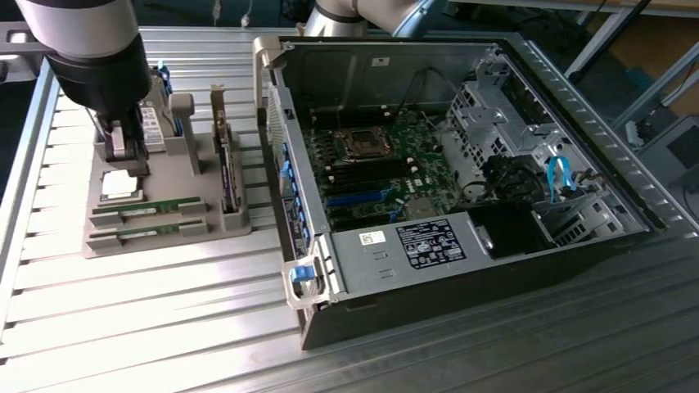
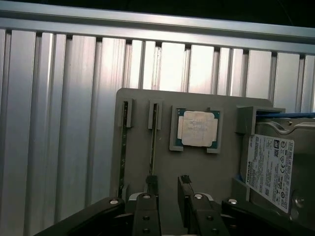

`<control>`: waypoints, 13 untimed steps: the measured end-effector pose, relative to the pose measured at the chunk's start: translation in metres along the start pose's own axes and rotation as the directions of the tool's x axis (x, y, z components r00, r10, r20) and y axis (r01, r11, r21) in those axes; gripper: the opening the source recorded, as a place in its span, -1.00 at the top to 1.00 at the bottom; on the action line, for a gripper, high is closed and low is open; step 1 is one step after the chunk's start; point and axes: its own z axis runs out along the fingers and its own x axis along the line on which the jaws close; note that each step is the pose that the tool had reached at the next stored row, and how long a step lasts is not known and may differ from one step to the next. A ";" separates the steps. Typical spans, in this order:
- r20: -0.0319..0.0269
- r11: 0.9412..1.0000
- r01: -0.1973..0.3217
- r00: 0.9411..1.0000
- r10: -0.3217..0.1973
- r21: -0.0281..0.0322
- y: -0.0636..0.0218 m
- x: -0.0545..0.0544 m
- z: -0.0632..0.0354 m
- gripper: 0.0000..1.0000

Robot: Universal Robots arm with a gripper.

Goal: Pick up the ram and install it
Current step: 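Pick up the ram and move it above insertion slot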

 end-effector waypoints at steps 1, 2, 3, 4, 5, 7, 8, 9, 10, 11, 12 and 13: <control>0.000 1.000 0.000 1.000 0.000 0.000 -0.0001 0.000 0.0022 0.40; 0.000 1.000 0.001 1.000 -0.001 0.000 -0.0002 0.000 0.0040 0.40; 0.000 1.000 0.001 1.000 -0.001 0.000 -0.0003 0.000 0.0058 0.40; 0.000 1.000 0.002 1.000 -0.002 0.000 -0.0003 0.000 0.0073 0.40; 0.000 1.000 0.002 1.000 -0.002 0.000 -0.0004 0.000 0.0091 0.40; 0.000 1.000 0.003 1.000 -0.003 0.000 -0.0006 0.000 0.0128 0.40; 0.000 1.000 0.003 1.000 -0.003 0.000 -0.0007 0.000 0.0144 0.40; 0.000 1.000 0.004 1.000 -0.004 0.000 -0.0007 0.000 0.0164 0.40; 0.000 1.000 0.005 1.000 -0.005 0.000 -0.0009 0.000 0.0195 0.40; 0.000 1.000 0.005 1.000 -0.005 0.000 -0.0009 0.001 0.0213 0.40; 0.000 1.000 0.005 1.000 -0.005 0.000 -0.0010 0.001 0.0225 0.40; 0.000 1.000 0.006 1.000 -0.006 0.000 -0.0010 0.001 0.0239 0.40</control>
